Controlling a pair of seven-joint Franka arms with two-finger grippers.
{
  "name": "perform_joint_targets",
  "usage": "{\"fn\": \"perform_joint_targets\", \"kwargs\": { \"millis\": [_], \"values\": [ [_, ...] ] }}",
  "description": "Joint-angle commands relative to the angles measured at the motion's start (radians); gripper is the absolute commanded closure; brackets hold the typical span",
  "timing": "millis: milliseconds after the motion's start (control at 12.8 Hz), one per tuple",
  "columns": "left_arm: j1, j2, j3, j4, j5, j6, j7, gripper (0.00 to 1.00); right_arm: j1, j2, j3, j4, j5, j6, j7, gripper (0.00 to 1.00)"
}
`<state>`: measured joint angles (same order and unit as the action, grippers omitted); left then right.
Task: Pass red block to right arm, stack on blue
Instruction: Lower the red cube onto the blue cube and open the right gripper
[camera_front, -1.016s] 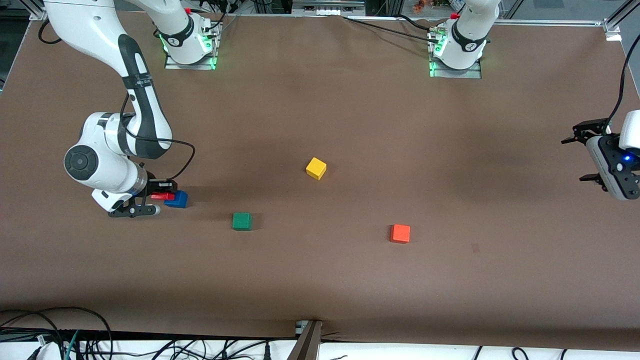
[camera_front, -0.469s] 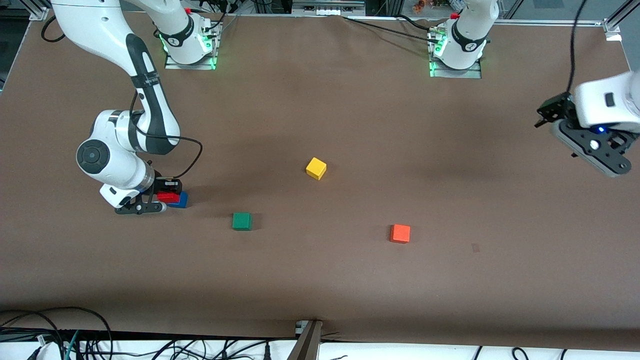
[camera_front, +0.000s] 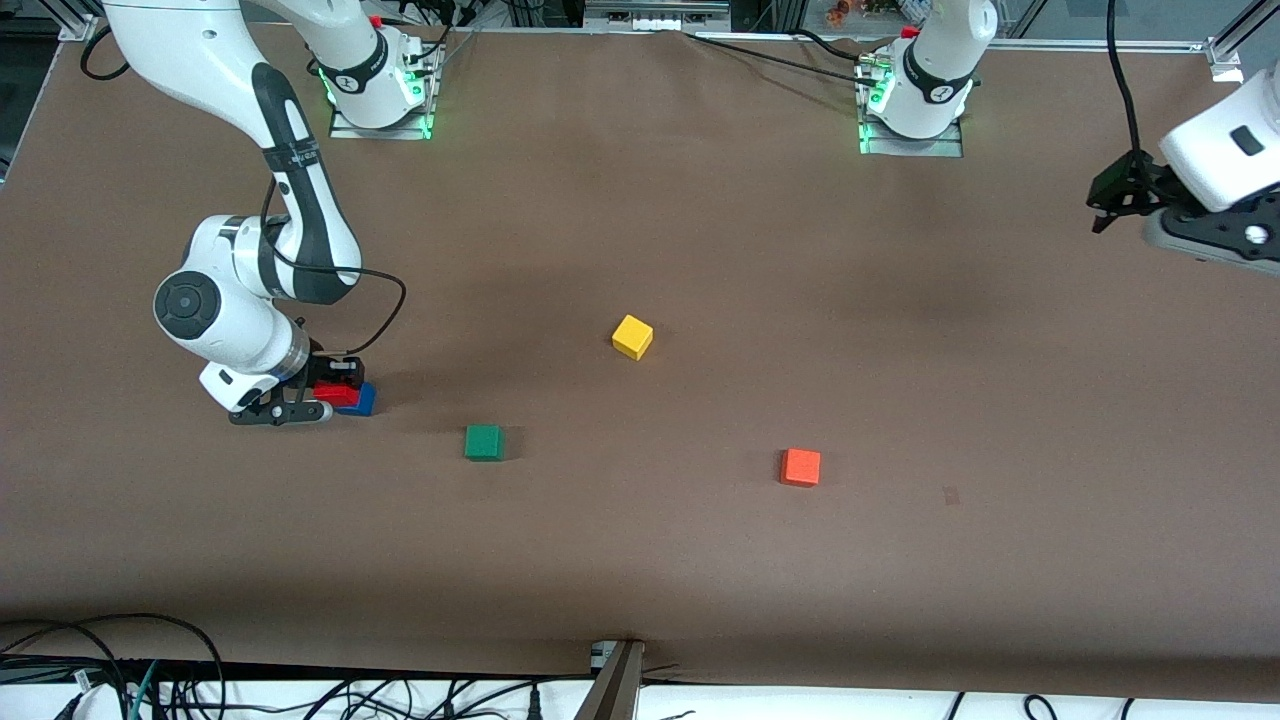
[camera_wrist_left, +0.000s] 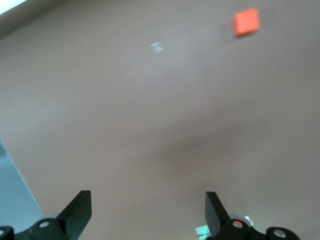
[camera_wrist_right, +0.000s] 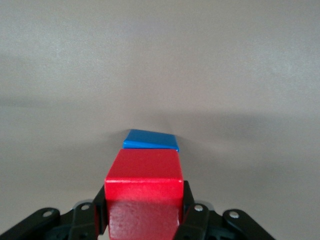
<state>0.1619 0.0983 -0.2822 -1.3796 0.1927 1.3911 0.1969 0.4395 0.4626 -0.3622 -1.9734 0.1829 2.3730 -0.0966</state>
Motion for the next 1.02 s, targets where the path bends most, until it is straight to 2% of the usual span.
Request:
{"fn": "perform_joint_targets", "kwargs": {
  "millis": [0, 78, 156, 234, 469, 625, 703, 938],
  "values": [
    [-0.024, -0.091, 0.072, -0.127, -0.041, 0.103, -0.067, 0.0, 0.01, -0.018, -0.006, -0.03, -0.019, 0.023, 0.018, 0.99],
    [-0.024, -0.092, 0.098, -0.127, -0.095, 0.114, -0.067, 0.0, 0.007, -0.018, -0.009, -0.015, -0.019, 0.022, 0.017, 0.41],
    [-0.019, -0.091, 0.118, -0.127, -0.181, 0.13, -0.067, 0.0, 0.001, -0.021, -0.02, 0.008, -0.019, 0.015, 0.008, 0.0],
    [-0.016, -0.091, 0.132, -0.131, -0.244, 0.132, -0.068, 0.0, 0.001, -0.022, -0.033, 0.039, -0.019, -0.007, 0.005, 0.0],
    [-0.036, -0.085, 0.194, -0.147, -0.26, 0.143, -0.092, 0.0, -0.013, -0.021, -0.049, 0.204, -0.017, -0.226, 0.002, 0.0],
    [-0.181, -0.08, 0.332, -0.145, -0.259, 0.143, -0.103, 0.0, -0.018, -0.022, -0.053, 0.29, -0.016, -0.337, 0.0, 0.0],
    [-0.203, -0.08, 0.354, -0.145, -0.26, 0.143, -0.103, 0.0, -0.016, -0.03, -0.053, 0.329, -0.017, -0.386, 0.0, 0.0],
    [-0.209, -0.074, 0.353, -0.136, -0.26, 0.134, -0.105, 0.0, -0.018, -0.041, -0.064, 0.473, -0.016, -0.565, 0.0, 0.0]
  ]
}}
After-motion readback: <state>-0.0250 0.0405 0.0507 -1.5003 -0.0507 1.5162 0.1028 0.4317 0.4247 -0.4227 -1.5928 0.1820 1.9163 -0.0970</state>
